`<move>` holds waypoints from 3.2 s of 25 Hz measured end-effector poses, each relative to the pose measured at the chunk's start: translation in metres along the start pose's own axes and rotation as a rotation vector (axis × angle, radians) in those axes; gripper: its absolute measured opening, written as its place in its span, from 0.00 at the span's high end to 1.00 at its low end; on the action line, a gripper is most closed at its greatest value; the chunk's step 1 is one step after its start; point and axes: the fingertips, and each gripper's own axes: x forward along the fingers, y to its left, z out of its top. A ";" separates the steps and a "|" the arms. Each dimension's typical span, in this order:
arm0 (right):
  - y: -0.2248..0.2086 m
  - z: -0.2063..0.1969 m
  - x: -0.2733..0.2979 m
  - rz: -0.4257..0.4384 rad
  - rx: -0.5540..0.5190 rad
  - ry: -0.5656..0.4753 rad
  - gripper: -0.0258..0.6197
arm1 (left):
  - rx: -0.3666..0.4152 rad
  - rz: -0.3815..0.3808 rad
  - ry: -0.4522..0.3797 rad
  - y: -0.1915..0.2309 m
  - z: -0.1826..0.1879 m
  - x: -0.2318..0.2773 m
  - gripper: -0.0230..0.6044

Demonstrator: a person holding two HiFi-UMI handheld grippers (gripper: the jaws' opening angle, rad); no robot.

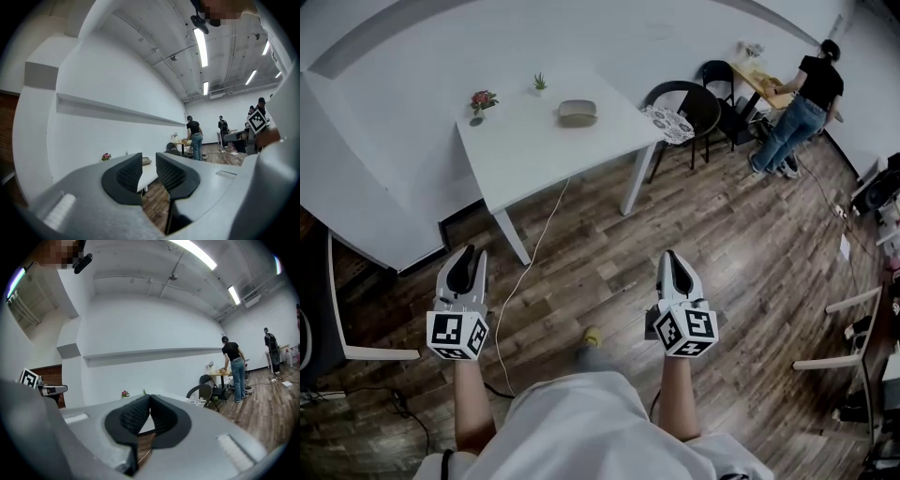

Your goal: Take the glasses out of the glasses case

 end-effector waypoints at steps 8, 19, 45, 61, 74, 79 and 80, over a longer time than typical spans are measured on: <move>-0.056 0.017 0.085 -0.006 0.006 0.020 0.96 | 0.008 -0.015 0.019 -0.009 0.004 0.106 0.82; -0.095 0.037 0.159 0.040 0.012 0.008 0.96 | 0.036 0.015 0.010 -0.016 0.019 0.178 0.82; -0.113 0.026 0.320 0.024 0.012 0.042 0.96 | 0.005 -0.006 0.016 0.047 -0.009 0.332 0.82; -0.097 0.037 0.501 -0.018 0.002 0.079 0.96 | -0.024 -0.065 0.043 0.151 -0.018 0.496 0.82; -0.104 0.038 0.555 -0.098 0.011 0.082 0.96 | -0.031 -0.174 0.049 0.173 -0.029 0.575 0.82; -0.113 0.040 0.559 -0.111 0.021 0.079 0.96 | -0.025 -0.192 0.056 0.169 -0.029 0.588 0.82; -0.114 0.041 0.561 -0.110 0.023 0.077 0.96 | -0.024 -0.193 0.059 0.168 -0.028 0.590 0.82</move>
